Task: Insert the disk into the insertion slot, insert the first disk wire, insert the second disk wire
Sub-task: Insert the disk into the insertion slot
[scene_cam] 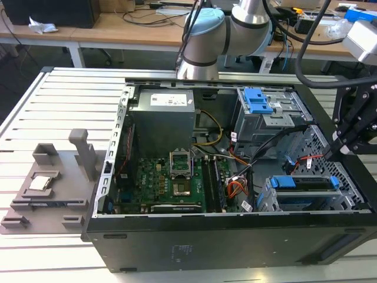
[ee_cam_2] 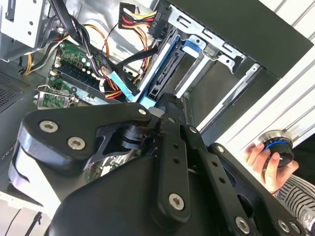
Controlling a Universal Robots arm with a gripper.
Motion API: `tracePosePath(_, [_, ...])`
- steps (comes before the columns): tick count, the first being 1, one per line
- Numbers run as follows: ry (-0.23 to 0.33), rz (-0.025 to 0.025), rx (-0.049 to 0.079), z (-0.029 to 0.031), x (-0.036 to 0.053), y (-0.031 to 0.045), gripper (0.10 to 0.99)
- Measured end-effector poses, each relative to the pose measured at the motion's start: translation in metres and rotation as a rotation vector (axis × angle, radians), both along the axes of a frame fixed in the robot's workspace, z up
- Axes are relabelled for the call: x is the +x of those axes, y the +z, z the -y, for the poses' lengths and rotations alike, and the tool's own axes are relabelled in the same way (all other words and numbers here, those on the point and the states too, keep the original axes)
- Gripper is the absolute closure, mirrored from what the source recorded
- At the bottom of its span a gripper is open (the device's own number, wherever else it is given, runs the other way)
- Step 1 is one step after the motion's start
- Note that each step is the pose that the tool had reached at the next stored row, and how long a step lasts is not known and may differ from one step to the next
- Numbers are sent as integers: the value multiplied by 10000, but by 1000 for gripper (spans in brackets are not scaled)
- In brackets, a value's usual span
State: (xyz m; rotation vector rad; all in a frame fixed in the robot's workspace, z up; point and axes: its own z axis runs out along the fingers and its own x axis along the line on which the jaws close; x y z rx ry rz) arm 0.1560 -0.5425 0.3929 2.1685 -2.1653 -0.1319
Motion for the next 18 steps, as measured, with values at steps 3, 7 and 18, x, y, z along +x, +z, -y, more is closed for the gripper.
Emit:
tracePosePath(3, [2,-1,-1,0,11,-36,980])
tracePosePath(7, [4,0,-3,0,25,-71,980])
tracePosePath(18, [4,0,-1,0,36,-75,980])
